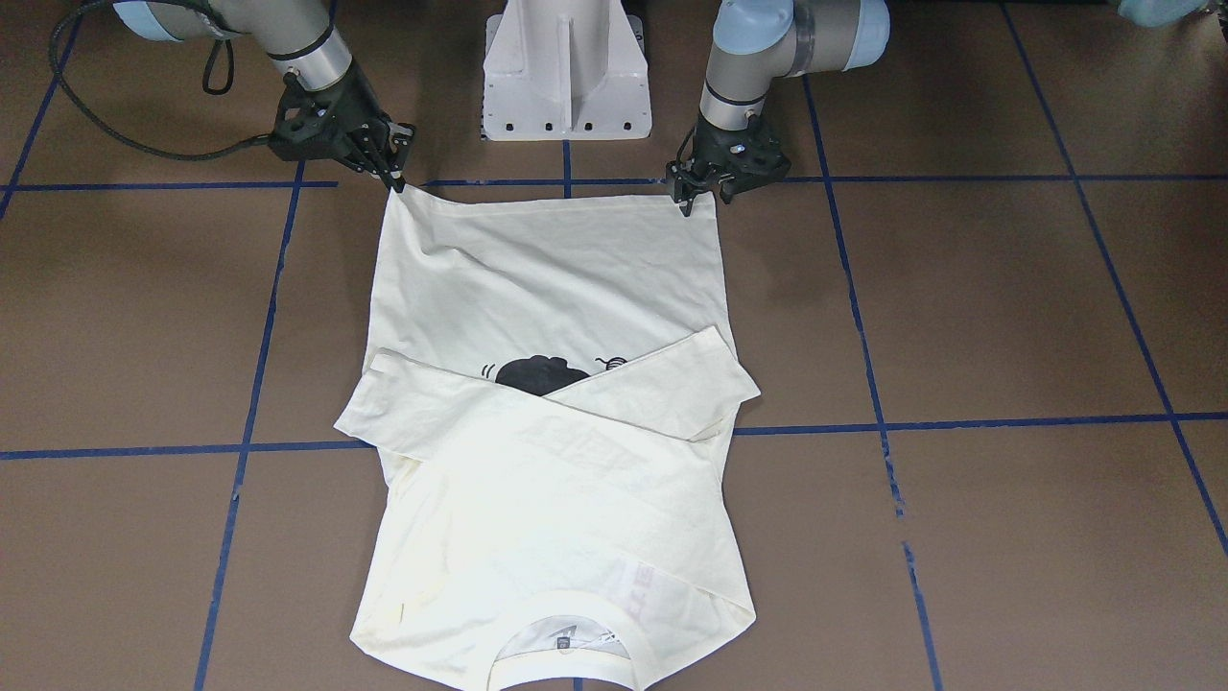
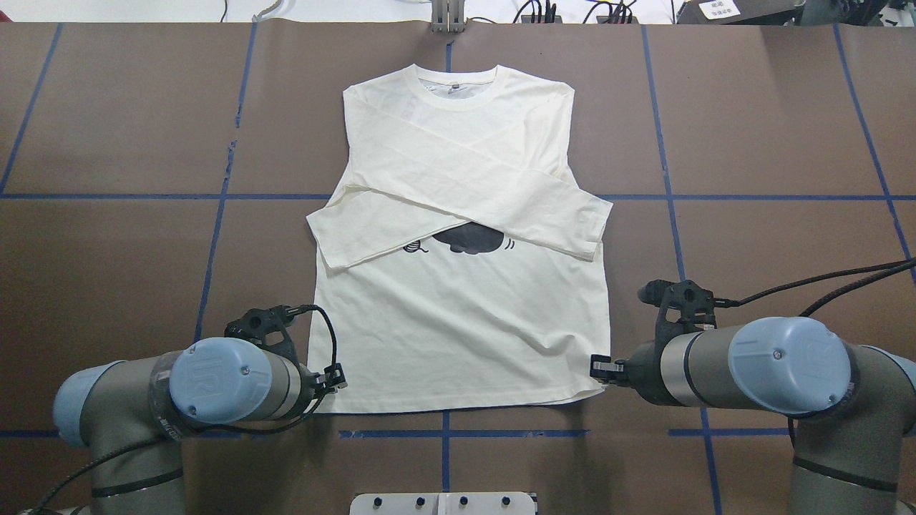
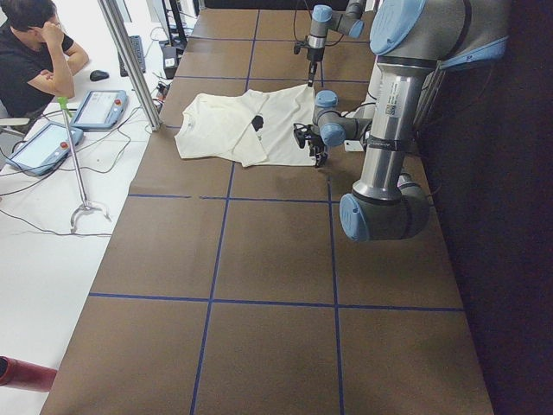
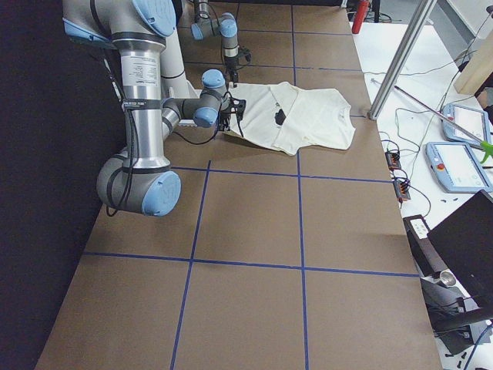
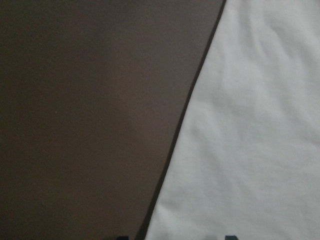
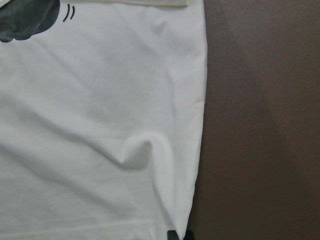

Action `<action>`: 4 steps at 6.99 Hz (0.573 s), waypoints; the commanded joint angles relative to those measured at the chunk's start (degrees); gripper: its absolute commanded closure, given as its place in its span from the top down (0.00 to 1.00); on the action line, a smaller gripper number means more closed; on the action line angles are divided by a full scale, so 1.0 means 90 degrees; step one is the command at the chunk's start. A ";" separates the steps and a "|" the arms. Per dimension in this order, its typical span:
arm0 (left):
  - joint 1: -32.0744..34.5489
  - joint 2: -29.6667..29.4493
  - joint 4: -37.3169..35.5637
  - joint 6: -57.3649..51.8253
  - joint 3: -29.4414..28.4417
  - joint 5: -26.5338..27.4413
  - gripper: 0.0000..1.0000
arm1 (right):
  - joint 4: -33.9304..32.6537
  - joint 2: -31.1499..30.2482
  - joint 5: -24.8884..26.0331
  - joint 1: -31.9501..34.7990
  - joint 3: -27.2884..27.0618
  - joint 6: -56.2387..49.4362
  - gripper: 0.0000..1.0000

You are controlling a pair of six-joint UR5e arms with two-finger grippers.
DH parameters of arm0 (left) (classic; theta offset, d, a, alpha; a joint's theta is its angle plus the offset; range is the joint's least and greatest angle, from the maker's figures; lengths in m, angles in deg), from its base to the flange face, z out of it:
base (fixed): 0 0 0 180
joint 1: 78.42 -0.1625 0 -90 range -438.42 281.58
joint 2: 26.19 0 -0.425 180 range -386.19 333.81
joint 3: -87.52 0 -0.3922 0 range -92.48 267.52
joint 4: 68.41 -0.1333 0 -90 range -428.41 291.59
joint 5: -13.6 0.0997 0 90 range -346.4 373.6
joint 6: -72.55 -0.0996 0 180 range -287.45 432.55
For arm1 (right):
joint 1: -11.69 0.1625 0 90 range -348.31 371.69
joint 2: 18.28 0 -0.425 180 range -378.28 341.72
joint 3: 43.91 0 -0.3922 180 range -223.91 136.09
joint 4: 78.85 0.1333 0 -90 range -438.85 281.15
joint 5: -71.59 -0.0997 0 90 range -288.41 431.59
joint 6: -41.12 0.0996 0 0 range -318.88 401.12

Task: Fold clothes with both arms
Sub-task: 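Lower both grippers to the hem corners nearest the robot and grasp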

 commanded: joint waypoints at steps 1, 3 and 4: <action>-0.0053 0.0006 -0.0025 0.0032 -0.0004 -0.0001 0.66 | 0.0000 -0.0008 0.0000 0.0008 0.0011 0.0000 0.00; -0.0053 0.0016 -0.0025 0.0032 0.0006 -0.0002 0.24 | 0.0000 -0.0008 0.0000 0.0018 0.0011 0.0000 0.00; -0.0034 0.0006 -0.0025 0.0023 0.0016 -0.0002 0.10 | 0.0000 -0.0008 -0.0010 0.0047 0.0011 0.0000 0.00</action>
